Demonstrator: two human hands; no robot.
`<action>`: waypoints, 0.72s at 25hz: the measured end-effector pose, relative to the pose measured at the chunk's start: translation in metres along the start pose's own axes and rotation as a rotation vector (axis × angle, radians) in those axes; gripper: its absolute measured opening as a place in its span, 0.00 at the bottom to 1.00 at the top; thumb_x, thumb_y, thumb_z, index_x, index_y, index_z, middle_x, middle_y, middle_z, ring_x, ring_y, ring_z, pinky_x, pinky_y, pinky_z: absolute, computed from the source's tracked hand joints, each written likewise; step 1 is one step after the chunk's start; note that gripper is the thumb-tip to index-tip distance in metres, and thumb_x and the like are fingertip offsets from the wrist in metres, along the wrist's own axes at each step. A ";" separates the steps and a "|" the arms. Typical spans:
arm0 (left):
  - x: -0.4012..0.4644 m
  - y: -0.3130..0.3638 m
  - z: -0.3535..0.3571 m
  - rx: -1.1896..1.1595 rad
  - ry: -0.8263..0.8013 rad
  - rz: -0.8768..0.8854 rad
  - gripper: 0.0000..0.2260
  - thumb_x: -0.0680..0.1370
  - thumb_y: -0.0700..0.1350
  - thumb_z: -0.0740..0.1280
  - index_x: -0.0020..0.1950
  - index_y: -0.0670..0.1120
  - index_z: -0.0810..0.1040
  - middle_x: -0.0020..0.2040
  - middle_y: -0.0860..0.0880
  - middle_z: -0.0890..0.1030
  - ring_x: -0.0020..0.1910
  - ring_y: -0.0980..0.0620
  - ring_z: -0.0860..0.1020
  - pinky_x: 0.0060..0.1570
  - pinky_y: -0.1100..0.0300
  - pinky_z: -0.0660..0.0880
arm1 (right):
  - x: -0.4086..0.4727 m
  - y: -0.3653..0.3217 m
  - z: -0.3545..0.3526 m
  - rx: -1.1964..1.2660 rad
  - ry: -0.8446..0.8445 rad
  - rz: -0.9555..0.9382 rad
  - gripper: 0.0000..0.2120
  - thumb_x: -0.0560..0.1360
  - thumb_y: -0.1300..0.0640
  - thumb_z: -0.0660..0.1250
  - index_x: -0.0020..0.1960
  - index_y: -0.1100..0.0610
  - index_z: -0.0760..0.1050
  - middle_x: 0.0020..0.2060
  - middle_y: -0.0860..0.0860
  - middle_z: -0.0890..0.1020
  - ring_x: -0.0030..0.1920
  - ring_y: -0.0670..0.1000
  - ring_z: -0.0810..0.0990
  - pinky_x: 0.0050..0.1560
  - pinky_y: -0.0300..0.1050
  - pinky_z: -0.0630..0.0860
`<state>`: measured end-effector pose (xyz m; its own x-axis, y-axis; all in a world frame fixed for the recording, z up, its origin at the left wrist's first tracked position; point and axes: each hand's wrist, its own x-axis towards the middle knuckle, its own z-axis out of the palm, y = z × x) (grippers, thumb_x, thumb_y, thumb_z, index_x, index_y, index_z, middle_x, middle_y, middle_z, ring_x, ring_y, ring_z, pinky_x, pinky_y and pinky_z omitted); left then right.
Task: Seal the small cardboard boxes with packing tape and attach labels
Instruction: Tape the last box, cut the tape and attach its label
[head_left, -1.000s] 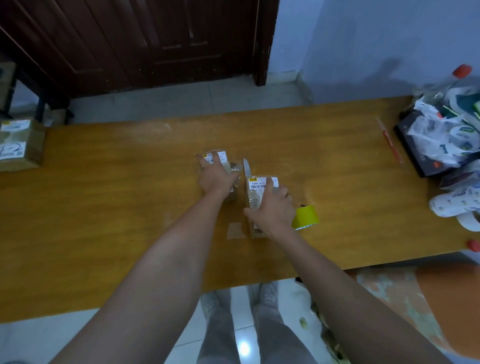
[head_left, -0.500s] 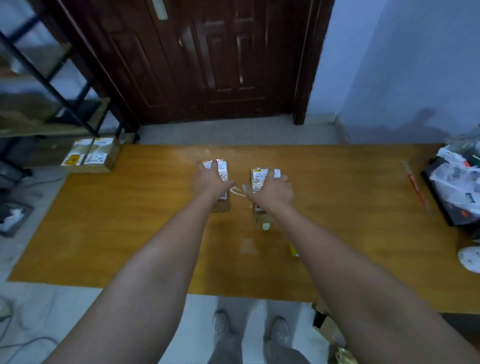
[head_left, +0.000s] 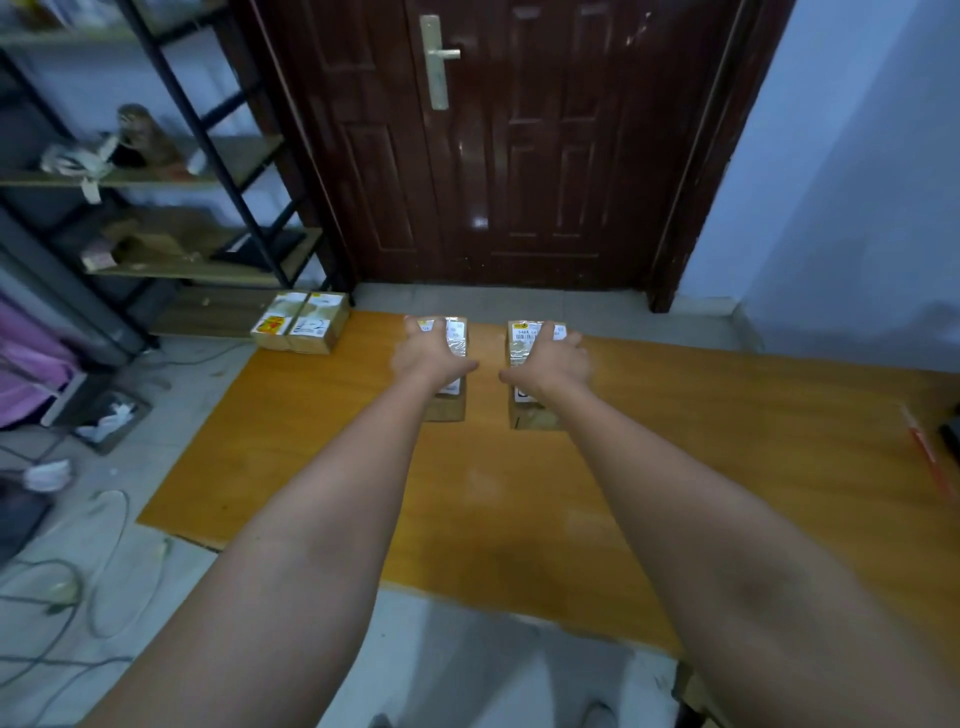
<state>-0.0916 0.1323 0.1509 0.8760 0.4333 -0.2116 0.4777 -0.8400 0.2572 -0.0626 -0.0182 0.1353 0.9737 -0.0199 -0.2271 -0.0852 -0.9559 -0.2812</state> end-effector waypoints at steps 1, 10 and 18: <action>0.002 -0.018 -0.009 0.003 0.001 0.006 0.36 0.72 0.62 0.69 0.76 0.54 0.60 0.79 0.44 0.51 0.67 0.38 0.70 0.58 0.52 0.75 | -0.005 -0.020 0.005 0.002 0.002 0.003 0.48 0.65 0.34 0.71 0.75 0.52 0.53 0.66 0.59 0.65 0.60 0.58 0.71 0.43 0.46 0.68; 0.037 -0.180 -0.081 -0.008 -0.001 0.086 0.37 0.72 0.60 0.70 0.76 0.53 0.60 0.79 0.43 0.50 0.70 0.38 0.67 0.60 0.49 0.74 | -0.056 -0.188 0.046 -0.029 0.025 0.067 0.46 0.64 0.33 0.71 0.72 0.50 0.55 0.65 0.59 0.65 0.60 0.59 0.72 0.39 0.46 0.71; 0.088 -0.225 -0.104 -0.060 -0.026 0.137 0.35 0.72 0.57 0.70 0.76 0.53 0.60 0.79 0.43 0.49 0.71 0.37 0.65 0.57 0.50 0.74 | -0.034 -0.252 0.065 -0.067 0.046 0.103 0.44 0.64 0.33 0.70 0.72 0.51 0.56 0.64 0.58 0.66 0.58 0.58 0.73 0.41 0.46 0.67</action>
<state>-0.1154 0.3932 0.1723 0.9316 0.3070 -0.1945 0.3577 -0.8692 0.3414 -0.0884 0.2425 0.1536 0.9693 -0.1313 -0.2077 -0.1725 -0.9655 -0.1950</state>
